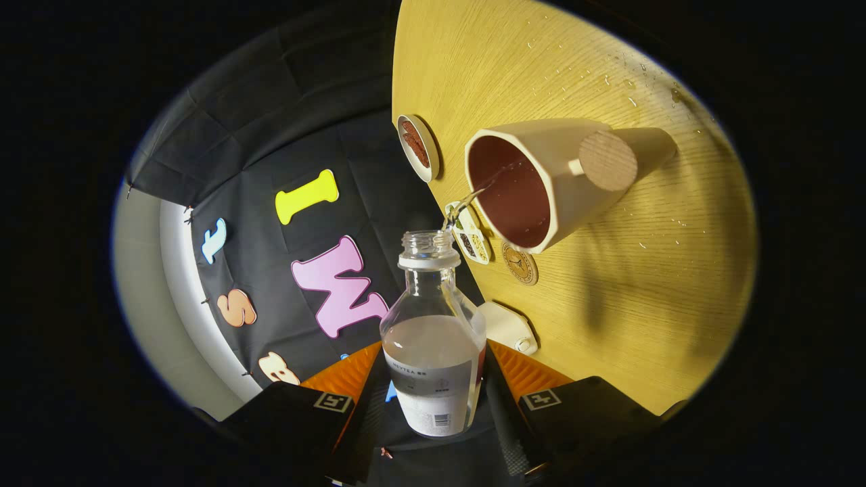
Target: Take the bottle from table, then pour the juice into the cup, finally place the bottle on the coaster
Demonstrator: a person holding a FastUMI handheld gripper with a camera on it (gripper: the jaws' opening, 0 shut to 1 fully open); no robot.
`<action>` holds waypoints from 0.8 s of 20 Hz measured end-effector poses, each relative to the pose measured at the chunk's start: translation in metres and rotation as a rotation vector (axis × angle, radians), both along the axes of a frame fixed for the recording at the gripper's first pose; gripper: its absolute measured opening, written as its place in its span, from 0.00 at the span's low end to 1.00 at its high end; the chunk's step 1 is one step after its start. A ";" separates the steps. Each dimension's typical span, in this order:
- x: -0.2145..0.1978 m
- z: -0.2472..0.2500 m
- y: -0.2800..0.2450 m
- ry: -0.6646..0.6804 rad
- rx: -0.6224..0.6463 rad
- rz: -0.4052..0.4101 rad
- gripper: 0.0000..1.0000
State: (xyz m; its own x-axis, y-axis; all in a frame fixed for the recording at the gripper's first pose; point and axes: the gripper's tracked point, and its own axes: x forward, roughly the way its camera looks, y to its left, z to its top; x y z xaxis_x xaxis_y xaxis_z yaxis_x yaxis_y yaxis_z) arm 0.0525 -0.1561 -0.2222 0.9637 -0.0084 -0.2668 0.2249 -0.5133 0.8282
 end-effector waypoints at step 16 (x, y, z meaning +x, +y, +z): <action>-0.002 -0.005 0.009 0.007 0.046 -0.012 0.75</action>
